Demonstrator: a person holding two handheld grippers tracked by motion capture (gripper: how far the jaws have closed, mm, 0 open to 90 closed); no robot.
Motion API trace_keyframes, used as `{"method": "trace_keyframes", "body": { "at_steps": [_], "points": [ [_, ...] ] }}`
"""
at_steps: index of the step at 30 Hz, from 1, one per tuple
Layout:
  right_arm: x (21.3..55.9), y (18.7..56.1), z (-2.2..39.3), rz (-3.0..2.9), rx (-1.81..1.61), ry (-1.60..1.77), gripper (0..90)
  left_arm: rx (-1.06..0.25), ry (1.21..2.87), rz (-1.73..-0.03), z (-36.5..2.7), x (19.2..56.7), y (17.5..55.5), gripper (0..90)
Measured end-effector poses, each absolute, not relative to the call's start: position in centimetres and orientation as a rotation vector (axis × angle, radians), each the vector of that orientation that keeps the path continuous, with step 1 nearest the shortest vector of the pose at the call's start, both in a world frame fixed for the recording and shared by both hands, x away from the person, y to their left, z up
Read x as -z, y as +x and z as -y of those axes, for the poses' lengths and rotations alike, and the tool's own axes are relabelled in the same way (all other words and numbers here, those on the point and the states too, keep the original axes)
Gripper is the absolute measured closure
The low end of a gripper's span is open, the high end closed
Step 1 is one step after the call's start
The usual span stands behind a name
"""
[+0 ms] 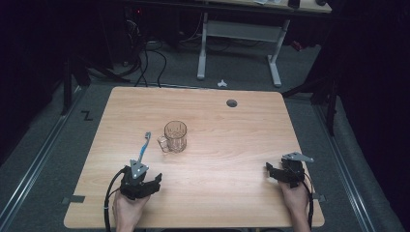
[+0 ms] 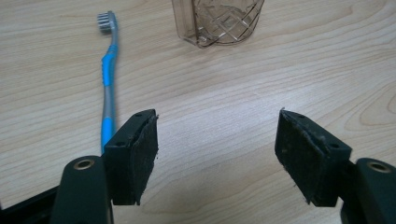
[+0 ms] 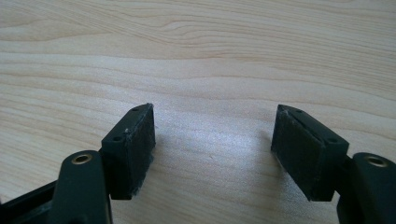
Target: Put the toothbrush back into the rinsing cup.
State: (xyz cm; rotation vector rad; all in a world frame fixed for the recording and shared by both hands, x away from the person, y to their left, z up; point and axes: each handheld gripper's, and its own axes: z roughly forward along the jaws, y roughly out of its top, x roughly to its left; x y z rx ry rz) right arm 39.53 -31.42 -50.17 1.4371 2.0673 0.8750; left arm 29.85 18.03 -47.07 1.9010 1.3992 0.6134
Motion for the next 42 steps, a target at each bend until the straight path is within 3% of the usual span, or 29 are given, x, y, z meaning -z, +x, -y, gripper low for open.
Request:
{"method": "trace_keyframes", "body": {
  "at_steps": [9,34,42],
  "points": [
    [50.2,39.5,31.4,-2.067,-0.875,1.437,30.5,-0.589,1.887,-1.418,-19.4,46.5,30.1,32.7],
    [50.2,39.5,31.4,-2.067,-0.875,1.438,30.5,-0.547,2.053,-1.514,-21.4,45.6,33.5,30.0],
    [50.2,39.5,31.4,-2.066,-0.876,1.438,30.5,-0.553,2.061,-1.541,-21.7,45.4,34.8,34.8]
  ]
}}
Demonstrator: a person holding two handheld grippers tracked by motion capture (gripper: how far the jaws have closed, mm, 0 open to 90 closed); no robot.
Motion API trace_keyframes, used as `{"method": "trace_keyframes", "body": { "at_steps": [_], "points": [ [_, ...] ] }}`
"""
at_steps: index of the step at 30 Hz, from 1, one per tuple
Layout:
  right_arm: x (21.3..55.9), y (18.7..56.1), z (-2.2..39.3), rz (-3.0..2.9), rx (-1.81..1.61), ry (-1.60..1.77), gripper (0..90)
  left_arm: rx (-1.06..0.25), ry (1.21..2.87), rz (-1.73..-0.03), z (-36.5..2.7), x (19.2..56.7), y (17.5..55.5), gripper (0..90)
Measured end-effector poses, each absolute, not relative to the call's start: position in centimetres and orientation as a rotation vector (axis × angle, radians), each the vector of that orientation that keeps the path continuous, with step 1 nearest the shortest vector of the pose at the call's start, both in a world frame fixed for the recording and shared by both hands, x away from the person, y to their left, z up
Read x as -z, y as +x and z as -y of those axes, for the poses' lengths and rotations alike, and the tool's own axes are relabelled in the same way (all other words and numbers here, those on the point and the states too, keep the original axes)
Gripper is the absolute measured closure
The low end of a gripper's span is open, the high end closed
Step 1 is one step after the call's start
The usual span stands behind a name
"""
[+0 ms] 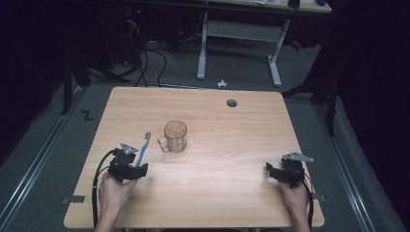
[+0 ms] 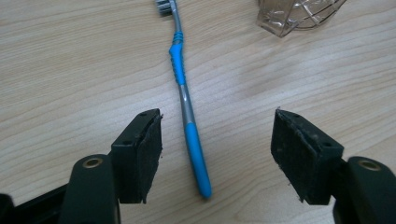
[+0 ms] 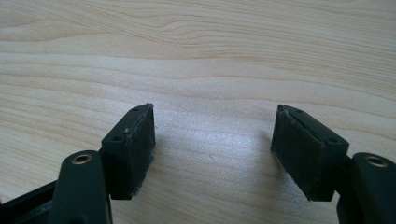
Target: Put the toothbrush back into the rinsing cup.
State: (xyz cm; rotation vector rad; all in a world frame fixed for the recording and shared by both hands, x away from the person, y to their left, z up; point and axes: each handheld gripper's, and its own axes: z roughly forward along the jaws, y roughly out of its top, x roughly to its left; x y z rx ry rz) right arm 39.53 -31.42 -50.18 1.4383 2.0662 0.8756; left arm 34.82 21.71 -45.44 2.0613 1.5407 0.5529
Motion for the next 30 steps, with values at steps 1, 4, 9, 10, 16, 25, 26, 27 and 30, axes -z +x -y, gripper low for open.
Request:
{"method": "trace_keyframes", "body": {
  "at_steps": [1,4,9,10,16,25,26,27,30],
  "points": [
    [50.2,39.5,31.4,-2.066,-0.876,1.438,30.5,-0.549,2.064,-1.541,-21.7,45.4,35.0,35.3],
    [50.2,39.5,31.4,-2.066,-0.876,1.438,30.5,-0.552,2.076,-1.541,-21.6,45.3,35.4,36.4],
    [50.2,39.5,31.4,-2.067,-0.875,1.437,30.5,-0.568,2.098,-1.545,-21.4,45.0,36.3,37.8],
    [50.2,39.5,31.4,-2.067,-0.875,1.437,30.5,-0.569,2.101,-1.544,-21.4,44.9,36.5,38.5],
    [50.2,39.5,31.4,-2.067,-0.875,1.438,30.5,-0.567,2.101,-1.557,-21.6,44.4,37.4,41.0],
    [50.2,39.5,31.4,-2.066,-0.874,1.438,30.5,-0.540,2.120,-1.565,-21.7,44.1,38.2,42.0],
    [50.2,39.5,31.4,-2.065,-0.875,1.439,30.5,-0.541,2.123,-1.565,-21.7,44.0,38.3,42.0],
    [50.2,39.5,31.4,-2.065,-0.875,1.439,30.5,-0.543,2.126,-1.565,-21.7,44.0,38.4,42.0],
    [50.2,39.5,31.4,-2.066,-0.875,1.439,30.5,-0.549,2.128,-1.561,-21.6,43.7,38.5,42.0]
  ]
}}
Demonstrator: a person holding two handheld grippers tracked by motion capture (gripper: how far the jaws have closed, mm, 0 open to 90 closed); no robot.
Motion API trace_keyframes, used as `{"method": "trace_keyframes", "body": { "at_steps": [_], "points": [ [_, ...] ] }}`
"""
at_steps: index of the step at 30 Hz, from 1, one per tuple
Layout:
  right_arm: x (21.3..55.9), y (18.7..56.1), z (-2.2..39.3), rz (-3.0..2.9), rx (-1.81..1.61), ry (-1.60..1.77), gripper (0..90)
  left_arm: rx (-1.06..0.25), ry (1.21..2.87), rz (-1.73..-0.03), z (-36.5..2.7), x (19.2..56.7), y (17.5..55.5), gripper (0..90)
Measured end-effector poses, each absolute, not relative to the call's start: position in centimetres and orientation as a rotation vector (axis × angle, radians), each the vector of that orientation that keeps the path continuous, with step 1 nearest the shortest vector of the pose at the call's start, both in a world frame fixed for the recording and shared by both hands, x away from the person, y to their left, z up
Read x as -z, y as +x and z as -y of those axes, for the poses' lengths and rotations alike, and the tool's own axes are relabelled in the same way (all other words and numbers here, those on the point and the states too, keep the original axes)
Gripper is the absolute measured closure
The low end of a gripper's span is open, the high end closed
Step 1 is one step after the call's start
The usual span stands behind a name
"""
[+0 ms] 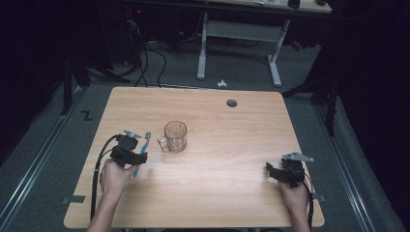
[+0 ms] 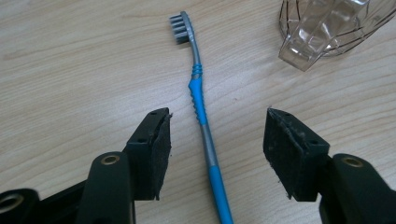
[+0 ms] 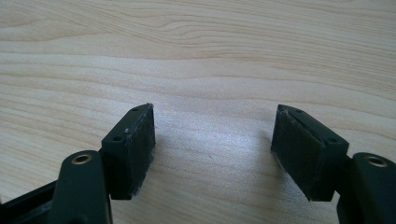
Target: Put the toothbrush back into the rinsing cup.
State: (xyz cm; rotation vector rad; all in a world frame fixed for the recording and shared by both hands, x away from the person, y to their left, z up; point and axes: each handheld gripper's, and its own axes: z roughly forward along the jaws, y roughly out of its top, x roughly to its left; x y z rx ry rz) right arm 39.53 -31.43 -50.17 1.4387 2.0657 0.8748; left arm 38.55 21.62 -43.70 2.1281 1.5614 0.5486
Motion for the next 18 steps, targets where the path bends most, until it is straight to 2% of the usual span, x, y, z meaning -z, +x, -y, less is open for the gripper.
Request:
{"method": "trace_keyframes", "body": {
  "at_steps": [18],
  "points": [
    [50.2,39.5,31.4,-2.065,-0.875,1.440,30.5,-0.543,2.135,-1.560,-21.3,42.7,40.2,43.9]
  ]
}}
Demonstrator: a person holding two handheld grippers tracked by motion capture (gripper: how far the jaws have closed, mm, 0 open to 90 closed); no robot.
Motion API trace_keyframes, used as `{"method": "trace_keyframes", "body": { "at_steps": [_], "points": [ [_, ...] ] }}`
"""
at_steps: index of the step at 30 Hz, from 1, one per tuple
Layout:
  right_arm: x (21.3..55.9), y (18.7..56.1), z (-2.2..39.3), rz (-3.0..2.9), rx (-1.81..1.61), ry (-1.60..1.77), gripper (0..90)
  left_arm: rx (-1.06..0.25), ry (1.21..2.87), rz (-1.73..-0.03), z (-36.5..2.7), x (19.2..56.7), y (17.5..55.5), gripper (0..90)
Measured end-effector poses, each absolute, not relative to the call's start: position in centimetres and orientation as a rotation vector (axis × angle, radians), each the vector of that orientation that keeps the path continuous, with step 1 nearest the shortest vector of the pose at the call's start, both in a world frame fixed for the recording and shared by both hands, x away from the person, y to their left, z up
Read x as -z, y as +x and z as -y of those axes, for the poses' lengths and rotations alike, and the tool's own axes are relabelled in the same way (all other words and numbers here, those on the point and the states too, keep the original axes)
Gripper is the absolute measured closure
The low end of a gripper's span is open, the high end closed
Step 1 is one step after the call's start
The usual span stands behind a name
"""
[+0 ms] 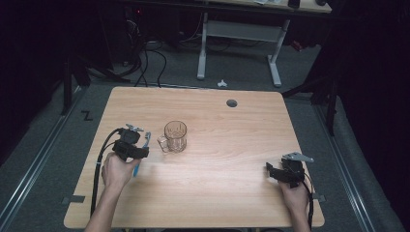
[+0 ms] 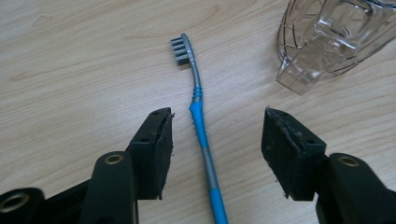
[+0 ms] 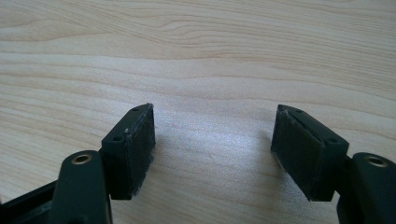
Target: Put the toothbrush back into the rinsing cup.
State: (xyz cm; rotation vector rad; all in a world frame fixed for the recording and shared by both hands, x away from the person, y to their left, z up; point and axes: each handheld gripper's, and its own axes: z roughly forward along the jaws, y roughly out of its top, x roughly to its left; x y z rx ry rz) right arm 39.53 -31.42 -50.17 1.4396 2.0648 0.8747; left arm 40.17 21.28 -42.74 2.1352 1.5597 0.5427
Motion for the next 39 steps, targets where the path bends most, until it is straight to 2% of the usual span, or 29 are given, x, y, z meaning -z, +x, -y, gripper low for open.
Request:
{"method": "trace_keyframes", "body": {
  "at_steps": [17,36,39],
  "points": [
    [50.2,39.5,31.4,-2.065,-0.875,1.439,30.5,-0.541,2.183,-1.585,-21.2,42.6,42.4,44.7],
    [50.2,39.5,31.4,-2.065,-0.875,1.439,30.5,-0.421,2.219,-1.659,-21.7,44.7,44.7,50.0],
    [50.2,39.5,31.4,-2.065,-0.875,1.439,30.5,-0.422,2.273,-1.658,-21.3,44.9,45.2,50.3]
  ]
}}
